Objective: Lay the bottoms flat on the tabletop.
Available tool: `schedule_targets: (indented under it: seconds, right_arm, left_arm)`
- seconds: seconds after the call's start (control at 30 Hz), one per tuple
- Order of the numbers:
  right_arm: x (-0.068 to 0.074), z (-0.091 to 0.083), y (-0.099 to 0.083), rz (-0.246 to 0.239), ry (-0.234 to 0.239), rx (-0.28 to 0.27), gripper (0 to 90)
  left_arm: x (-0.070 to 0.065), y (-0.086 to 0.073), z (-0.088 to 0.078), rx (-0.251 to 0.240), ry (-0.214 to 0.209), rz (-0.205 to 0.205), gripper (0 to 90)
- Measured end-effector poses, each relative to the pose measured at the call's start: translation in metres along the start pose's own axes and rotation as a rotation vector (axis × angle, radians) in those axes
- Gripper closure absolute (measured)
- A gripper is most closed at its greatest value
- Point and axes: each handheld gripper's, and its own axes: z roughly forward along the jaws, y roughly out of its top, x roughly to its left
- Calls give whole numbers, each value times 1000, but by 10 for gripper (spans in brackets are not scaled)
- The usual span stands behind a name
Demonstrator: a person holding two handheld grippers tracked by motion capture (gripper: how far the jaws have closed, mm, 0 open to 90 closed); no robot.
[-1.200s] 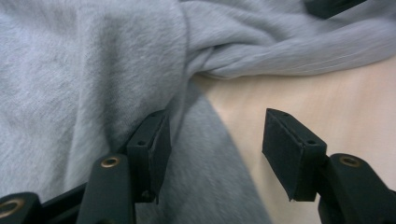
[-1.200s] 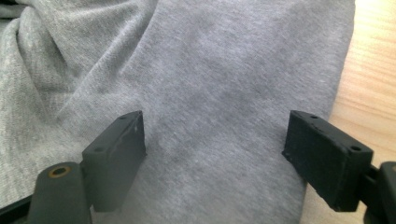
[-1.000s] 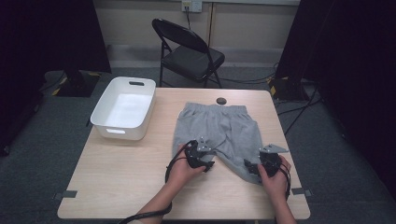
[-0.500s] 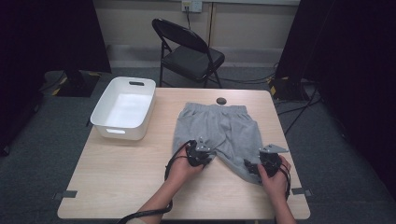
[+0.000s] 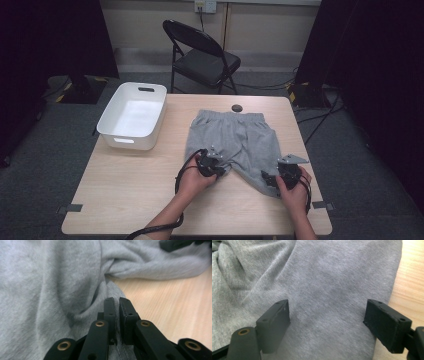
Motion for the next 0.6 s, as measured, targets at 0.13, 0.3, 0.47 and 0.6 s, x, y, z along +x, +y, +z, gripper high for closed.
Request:
schedule_targets:
  seconds: [0.13, 0.3, 0.47, 0.6]
  right_arm:
    - [0, 0, 0, 0, 0, 0, 197]
    - [0, 0, 0, 0, 0, 0, 197]
    - [0, 0, 0, 0, -1, 0, 197]
    - [0, 0, 0, 0, -1, 0, 197]
  left_arm:
    - [5, 2, -6, -19, -15, 1, 842]
    - [7, 1, -9, 19, -5, 7, 854]
    - [7, -3, -13, 11, -41, -21, 858]
    - [6, -12, -19, 15, -55, -25, 858]
